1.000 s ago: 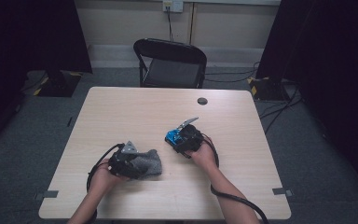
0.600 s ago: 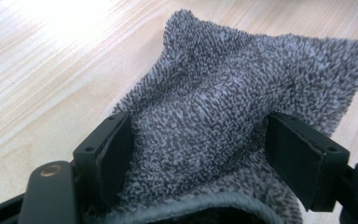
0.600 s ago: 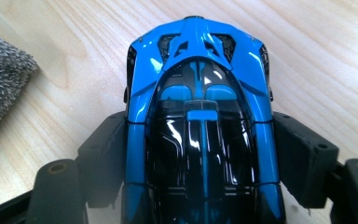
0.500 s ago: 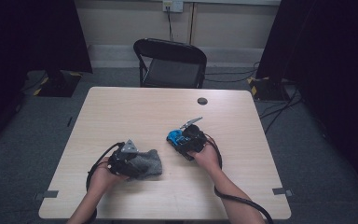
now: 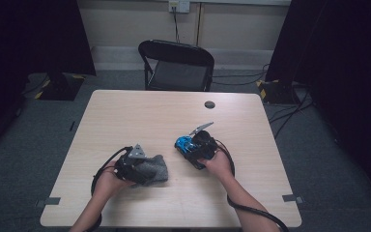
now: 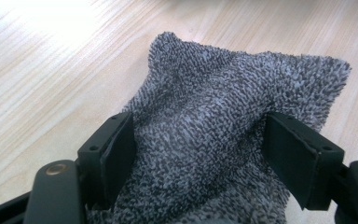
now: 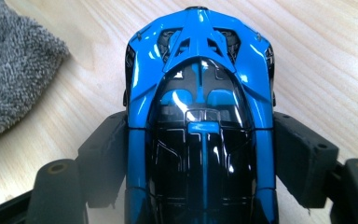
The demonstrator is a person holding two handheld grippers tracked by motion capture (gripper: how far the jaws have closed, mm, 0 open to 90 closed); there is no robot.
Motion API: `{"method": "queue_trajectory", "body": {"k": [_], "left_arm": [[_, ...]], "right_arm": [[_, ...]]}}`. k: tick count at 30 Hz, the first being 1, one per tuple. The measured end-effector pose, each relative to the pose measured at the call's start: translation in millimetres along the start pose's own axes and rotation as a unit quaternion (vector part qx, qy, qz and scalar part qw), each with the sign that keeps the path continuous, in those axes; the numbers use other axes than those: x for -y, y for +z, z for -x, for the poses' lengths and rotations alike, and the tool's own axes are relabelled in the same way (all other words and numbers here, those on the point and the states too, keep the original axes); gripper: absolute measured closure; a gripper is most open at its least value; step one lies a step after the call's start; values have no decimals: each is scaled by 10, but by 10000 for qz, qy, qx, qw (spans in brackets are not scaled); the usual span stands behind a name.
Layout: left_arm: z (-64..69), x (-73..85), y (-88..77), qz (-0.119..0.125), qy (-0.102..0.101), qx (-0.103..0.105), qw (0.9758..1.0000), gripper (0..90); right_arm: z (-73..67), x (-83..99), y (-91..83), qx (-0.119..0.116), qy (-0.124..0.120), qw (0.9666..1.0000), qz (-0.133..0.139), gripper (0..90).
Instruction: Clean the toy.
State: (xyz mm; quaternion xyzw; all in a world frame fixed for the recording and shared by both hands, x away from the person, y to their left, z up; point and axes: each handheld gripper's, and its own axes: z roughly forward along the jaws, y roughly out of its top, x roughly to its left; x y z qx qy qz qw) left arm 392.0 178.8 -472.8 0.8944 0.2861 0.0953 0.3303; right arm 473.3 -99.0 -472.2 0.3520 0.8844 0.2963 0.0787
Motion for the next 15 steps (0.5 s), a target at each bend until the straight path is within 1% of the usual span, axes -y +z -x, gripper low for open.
{"method": "queue_trajectory", "body": {"k": [1, 2, 4, 6, 8, 9, 11, 13, 15], "left_arm": [[3, 0, 8, -37, -2, 9, 10000, 253], [3, 2, 22, -62, 11, -9, 10000, 253], [-1, 9, 44, -105, -20, 32, 9999, 253], [2, 16, 61, -112, -19, 21, 9999, 253], [13, 10, 64, -141, 29, -5, 9999, 253], [16, 8, 65, -151, 41, -14, 9999, 253], [17, 11, 68, -132, 17, -15, 9999, 253], [11, 18, 66, -114, 8, 1, 9999, 253], [9, 22, 69, -97, -17, 10, 10000, 254]], "right_arm": [[-2, -2, -10, 19, -29, 10000, -12, 271], [-3, -5, -23, -15, -27, 10000, -9, 271], [-10, -16, -54, -10, -73, 10000, -7, 271], [-18, -19, -66, -6, -104, 9999, -49, 271], [-26, -8, -51, 42, -119, 9999, -89, 271], [-28, 2, -31, 30, -130, 9998, -120, 270], [-39, 20, 17, 93, -175, 9996, -191, 268], [-39, 24, 40, 85, -136, 9997, -172, 266], [-32, 22, 44, 76, -153, 9997, -175, 265]]}}
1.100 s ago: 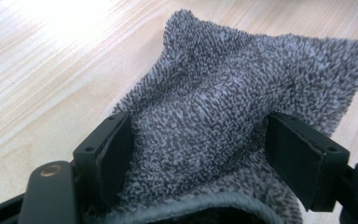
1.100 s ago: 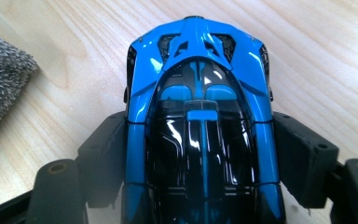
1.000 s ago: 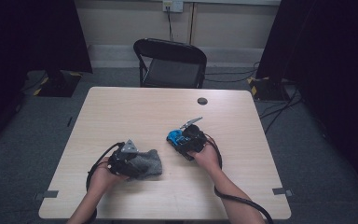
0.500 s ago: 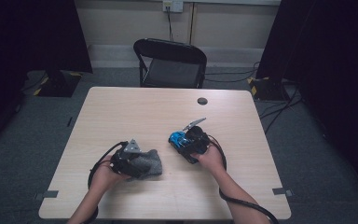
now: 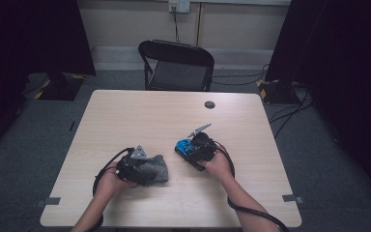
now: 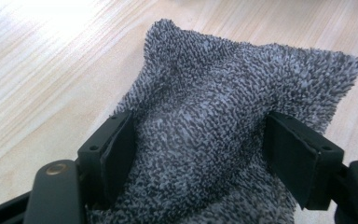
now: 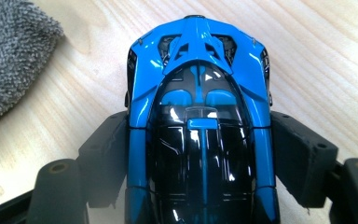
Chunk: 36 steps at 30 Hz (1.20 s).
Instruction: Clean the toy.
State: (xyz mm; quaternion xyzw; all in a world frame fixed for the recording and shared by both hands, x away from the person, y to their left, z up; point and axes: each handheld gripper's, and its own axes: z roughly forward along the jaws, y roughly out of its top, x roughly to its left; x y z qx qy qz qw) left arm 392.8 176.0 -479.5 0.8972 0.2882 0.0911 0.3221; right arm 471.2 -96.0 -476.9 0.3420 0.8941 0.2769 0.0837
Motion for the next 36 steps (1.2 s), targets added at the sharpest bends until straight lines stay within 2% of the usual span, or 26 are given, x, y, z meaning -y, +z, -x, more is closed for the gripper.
{"method": "queue_trajectory", "body": {"k": [4, 9, 14, 20, 23, 25, 29, 32, 36], "left_arm": [[2, 2, -3, -10, 11, -4, 10000, 254], [4, 1, -1, -3, 2, -8, 10000, 254], [0, 3, -2, -1, 2, -4, 10000, 254], [2, 3, -2, -2, 3, -9, 10000, 253], [-1, 5, -4, -1, 19, -7, 10000, 253], [2, 5, -3, 4, 5, -11, 10000, 253], [5, 5, 0, 7, -4, -16, 10000, 253], [2, 6, -2, 5, 17, -17, 10000, 253], [4, 6, 1, 7, -6, -18, 10000, 253]], "right_arm": [[-4, 28, 21, -48, -153, 9998, -78, 259], [16, 74, 21, -120, -292, 9995, 50, 255], [25, 92, 18, -125, -534, 9985, -80, 234], [30, 109, 17, -181, -620, 9979, -52, 218], [40, 133, 14, -316, -810, 9962, -71, 158], [30, 147, 15, -305, -757, 9967, -27, 167], [14, 120, 7, -230, -644, 9976, -112, 202], [26, 142, -7, -173, -542, 9984, -2, 249], [21, 156, -13, -129, -485, 9987, 41, 258]]}}
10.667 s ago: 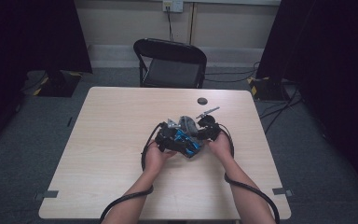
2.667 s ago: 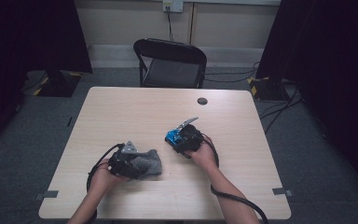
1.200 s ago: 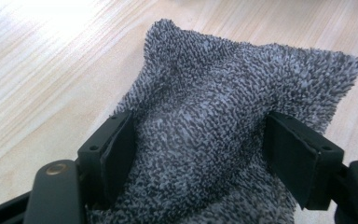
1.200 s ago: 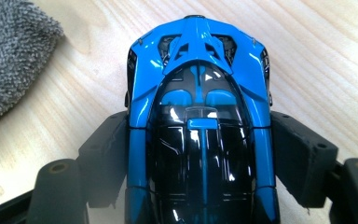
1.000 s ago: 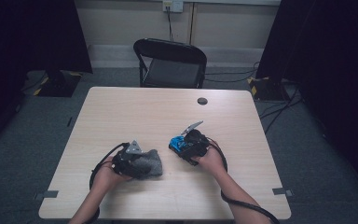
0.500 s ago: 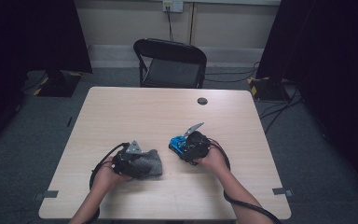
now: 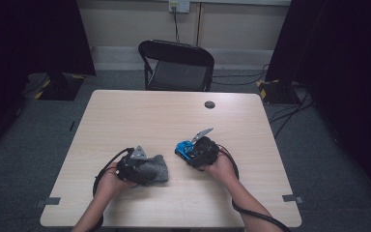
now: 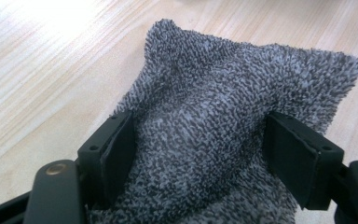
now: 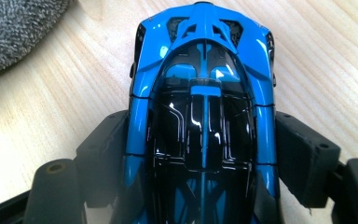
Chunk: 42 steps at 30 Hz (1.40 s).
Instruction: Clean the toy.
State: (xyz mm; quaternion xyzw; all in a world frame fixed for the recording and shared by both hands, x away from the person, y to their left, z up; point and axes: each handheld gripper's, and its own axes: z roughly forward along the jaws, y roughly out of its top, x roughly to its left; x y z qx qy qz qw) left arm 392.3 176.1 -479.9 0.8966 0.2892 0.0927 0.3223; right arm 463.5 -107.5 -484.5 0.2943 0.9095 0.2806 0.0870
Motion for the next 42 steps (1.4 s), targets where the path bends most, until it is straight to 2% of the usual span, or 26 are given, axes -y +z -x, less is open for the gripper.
{"method": "queue_trajectory", "body": {"k": [8, 14, 18, 24, 29, 30, 31, 32, 33, 34, 35, 37, 40, 42], "left_arm": [[1, -6, -7, -25, 38, -19, 10000, 254], [-8, -12, -25, 19, 10, -9, 10000, 265], [-6, -33, -54, 100, 74, -41, 9999, 274], [-4, -18, -7, -4, 95, -8, 10000, 274], [7, 0, 37, -99, 135, 27, 9999, 284], [9, 0, 31, -99, 117, 42, 9999, 321], [14, -7, 13, -114, 150, 30, 9998, 398], [21, -17, -4, -163, 164, -2, 9997, 524], [27, -27, -13, -219, 116, -45, 9997, 641], [23, -37, -16, -244, -2, -68, 9997, 692], [6, -46, -21, -258, -191, -64, 9995, 724], [-47, -54, -42, -210, -682, 23, 9974, 754], [-156, -56, -137, 137, -1229, 10, 9923, 762], [-253, -96, -216, 411, -1551, -95, 9870, 762]], "right_arm": [[-11, -11, -4, 29, 111, 9999, -35, 262], [5, -21, -30, 17, 128, 9999, -67, 264], [39, -27, -86, -24, 168, 9999, -24, 264], [67, -36, -157, -58, 149, 9999, -23, 264], [37, -29, -184, -94, 119, 9999, -34, 263], [34, -28, -188, -111, 130, 9999, -10, 264], [28, -30, -196, -133, 140, 9998, 11, 264], [24, -35, -204, -153, 131, 9998, 28, 264], [16, -42, -213, -154, 104, 9998, 35, 264], [7, -50, -223, -157, 82, 9998, 42, 264], [-1, -59, -232, -181, 57, 9998, 52, 264], [-24, -79, -258, -186, 2, 9998, 72, 264], [-59, -99, -294, -242, -74, 9996, 90, 264], [-84, -109, -317, -268, -175, 9995, 78, 264]]}}
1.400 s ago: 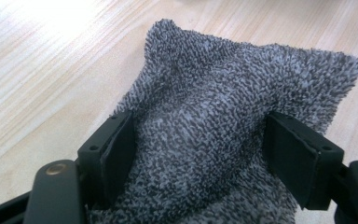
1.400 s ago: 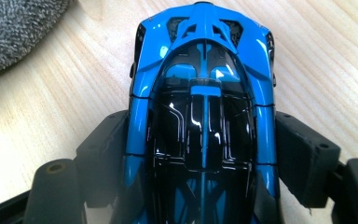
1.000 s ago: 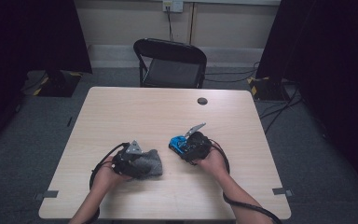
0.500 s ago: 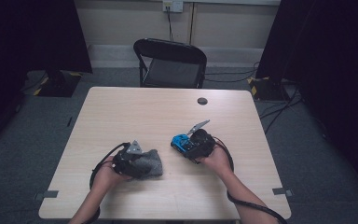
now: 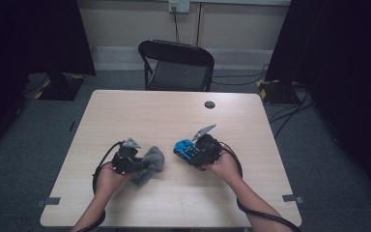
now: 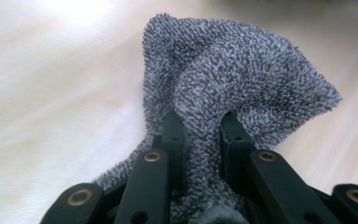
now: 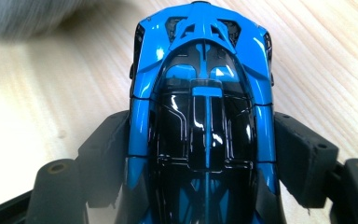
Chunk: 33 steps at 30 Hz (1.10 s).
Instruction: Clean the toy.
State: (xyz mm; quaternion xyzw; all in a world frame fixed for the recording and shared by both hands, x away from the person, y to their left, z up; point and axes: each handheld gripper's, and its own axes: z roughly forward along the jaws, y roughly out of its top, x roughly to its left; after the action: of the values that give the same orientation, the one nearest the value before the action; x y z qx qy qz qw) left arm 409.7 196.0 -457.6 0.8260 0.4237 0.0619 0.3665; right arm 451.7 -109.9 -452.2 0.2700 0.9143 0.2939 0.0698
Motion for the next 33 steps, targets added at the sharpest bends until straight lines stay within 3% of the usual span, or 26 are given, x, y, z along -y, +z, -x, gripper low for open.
{"method": "queue_trajectory", "body": {"k": [4, 8, 13, 17, 22, 33], "left_arm": [[-88, -226, -26, 304, -333, -334, 9984, 762], [-85, -468, 70, 201, -299, -596, 9976, 767], [-66, -678, 199, 74, -347, -743, 9966, 770], [13, -764, 300, 46, -295, -616, 9977, 770], [136, -789, 383, -145, 5, -433, 9990, 770], [207, -736, 332, -243, 137, -239, 9993, 770]], "right_arm": [[-57, -22, -44, -94, -91, 9999, 67, 264], [-135, -65, -100, -172, -206, 9995, 172, 264], [-223, -107, -143, -291, -351, 9985, 287, 264], [-261, -112, -145, -332, -430, 9980, 308, 264], [-237, -101, -144, -298, -354, 9983, 347, 264], [-186, -64, -150, -153, -238, 9990, 336, 264]]}}
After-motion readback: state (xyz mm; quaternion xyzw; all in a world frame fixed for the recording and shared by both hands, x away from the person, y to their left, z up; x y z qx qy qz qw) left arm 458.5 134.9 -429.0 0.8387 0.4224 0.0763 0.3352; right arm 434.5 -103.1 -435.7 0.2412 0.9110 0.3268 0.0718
